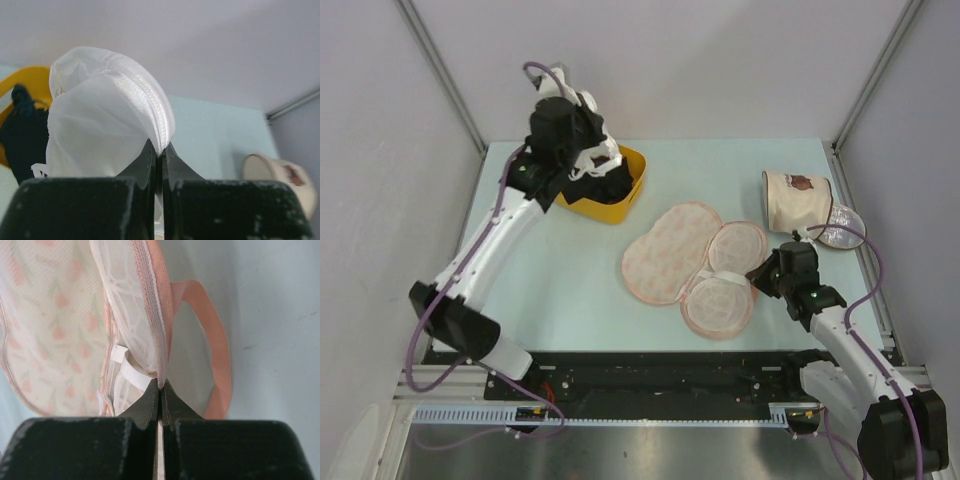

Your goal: Unzip the laundry bag and remove the bra

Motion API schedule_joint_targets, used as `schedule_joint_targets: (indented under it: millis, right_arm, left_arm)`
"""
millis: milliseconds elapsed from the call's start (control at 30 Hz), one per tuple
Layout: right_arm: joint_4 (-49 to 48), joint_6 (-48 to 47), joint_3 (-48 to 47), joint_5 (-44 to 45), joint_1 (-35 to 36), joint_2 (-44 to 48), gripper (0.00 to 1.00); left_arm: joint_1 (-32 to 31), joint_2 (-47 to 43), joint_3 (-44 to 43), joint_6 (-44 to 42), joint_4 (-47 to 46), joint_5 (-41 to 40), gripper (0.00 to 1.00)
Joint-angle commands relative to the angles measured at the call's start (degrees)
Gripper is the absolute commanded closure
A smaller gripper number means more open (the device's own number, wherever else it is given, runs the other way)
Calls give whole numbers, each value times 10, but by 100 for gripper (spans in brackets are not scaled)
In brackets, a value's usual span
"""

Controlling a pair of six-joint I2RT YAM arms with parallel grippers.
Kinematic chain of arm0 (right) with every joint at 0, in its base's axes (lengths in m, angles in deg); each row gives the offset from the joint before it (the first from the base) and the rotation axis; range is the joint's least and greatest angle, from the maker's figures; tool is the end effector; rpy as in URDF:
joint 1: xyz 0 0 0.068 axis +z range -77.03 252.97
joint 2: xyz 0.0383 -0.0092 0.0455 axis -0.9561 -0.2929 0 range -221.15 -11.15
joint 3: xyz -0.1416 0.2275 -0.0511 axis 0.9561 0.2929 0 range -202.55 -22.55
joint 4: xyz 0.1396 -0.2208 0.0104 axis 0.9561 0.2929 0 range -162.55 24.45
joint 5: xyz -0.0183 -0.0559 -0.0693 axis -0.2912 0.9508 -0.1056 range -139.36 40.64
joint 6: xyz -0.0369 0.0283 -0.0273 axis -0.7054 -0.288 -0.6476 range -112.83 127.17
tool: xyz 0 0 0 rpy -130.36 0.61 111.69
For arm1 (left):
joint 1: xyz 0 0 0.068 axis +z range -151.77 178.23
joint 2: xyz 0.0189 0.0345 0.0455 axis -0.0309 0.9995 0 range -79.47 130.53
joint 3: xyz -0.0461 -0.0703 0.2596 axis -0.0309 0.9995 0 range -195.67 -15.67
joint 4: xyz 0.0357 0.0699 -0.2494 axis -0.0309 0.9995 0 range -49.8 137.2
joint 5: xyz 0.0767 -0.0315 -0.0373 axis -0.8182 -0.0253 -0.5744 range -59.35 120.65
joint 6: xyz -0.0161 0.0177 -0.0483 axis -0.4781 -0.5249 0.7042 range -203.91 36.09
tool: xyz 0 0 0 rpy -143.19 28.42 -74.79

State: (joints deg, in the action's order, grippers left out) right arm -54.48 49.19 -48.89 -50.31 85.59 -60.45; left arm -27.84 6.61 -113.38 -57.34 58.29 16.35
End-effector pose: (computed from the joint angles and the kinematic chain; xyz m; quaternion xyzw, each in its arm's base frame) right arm 0.1750 0.0399 0.2014 0.2277 0.8811 0.1969 0.3648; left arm 0.3071 -0.1405 0.4730 -0.0862 0.7397 -0.2099 0.6336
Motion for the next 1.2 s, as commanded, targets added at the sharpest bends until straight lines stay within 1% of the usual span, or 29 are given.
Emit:
schedule_joint_targets:
  millis: [0, 67, 100, 200, 233, 333, 400, 467, 533, 567, 600, 667, 733, 767, 800, 867, 900, 933, 967, 1000, 1033, 1100, 1167]
  right_arm:
    - [-19, 7, -4, -9, 2, 17, 100]
    - [-14, 10, -5, -5, 4, 20, 100]
    - [-9, 12, -6, -5, 5, 24, 100]
    - [15, 21, -12, 7, 13, 47, 100]
    - [22, 22, -12, 25, 17, 54, 100]
    - [45, 23, -12, 39, 27, 73, 100]
    - [54, 22, -12, 43, 28, 75, 100]
    - [56, 24, -12, 43, 28, 78, 100]
    - [56, 27, -12, 46, 33, 78, 100]
    - [56, 29, -12, 46, 35, 78, 100]
    - [55, 29, -12, 48, 39, 77, 100]
    - [47, 24, -12, 41, 43, 68, 100]
    - [44, 24, -12, 33, 45, 63, 100]
    - [45, 25, -12, 33, 48, 62, 100]
    - [46, 26, -12, 35, 50, 62, 100]
    - [50, 28, -12, 45, 55, 69, 100]
    - [53, 30, -12, 48, 56, 73, 100]
    - [60, 32, -12, 51, 57, 75, 100]
    - [64, 31, -12, 53, 57, 80, 100]
    - [68, 31, -12, 54, 57, 86, 100]
    - [75, 29, -12, 57, 58, 90, 100]
    - [82, 25, -12, 60, 60, 99, 100]
    - [87, 18, -12, 68, 59, 103, 100]
  left_arm:
    - [8, 86, 72, 42, -49, -88, 100]
    - [12, 130, 76, 81, -49, -85, 100]
    - [13, 168, 74, 95, -46, -92, 100]
    - [15, 209, 72, 124, -63, -107, 100]
    - [15, 229, 62, 135, -64, -107, 100]
    - [16, 261, 25, 147, -39, -107, 100]
    - [23, 272, 7, 157, -3, -108, 100]
    - [36, 270, 12, 185, 4, -107, 99]
    - [56, 262, 44, 205, -16, -86, 99]
    - [62, 258, 55, 199, -35, -57, 100]
    - [67, 260, 61, 182, -62, 3, 100]
    - [74, 268, 55, 159, -74, 62, 100]
    - [70, 266, 42, 136, -67, 79, 98]
    - [68, 262, 38, 131, -60, 75, 94]
    - [68, 259, 33, 120, -47, 72, 83]
    - [68, 247, 34, 107, -41, 72, 72]
    - [68, 234, 35, 91, -35, 74, 52]
    - [68, 227, 35, 84, -31, 76, 38]
    - [68, 220, 36, 77, -26, 76, 26]
    - [67, 203, 38, 64, -19, 77, 8]
    - [67, 194, 39, 58, -18, 79, 1]
    - [67, 170, 47, 43, -16, 86, 0]
    - [65, 124, 56, 34, -17, 86, 0]
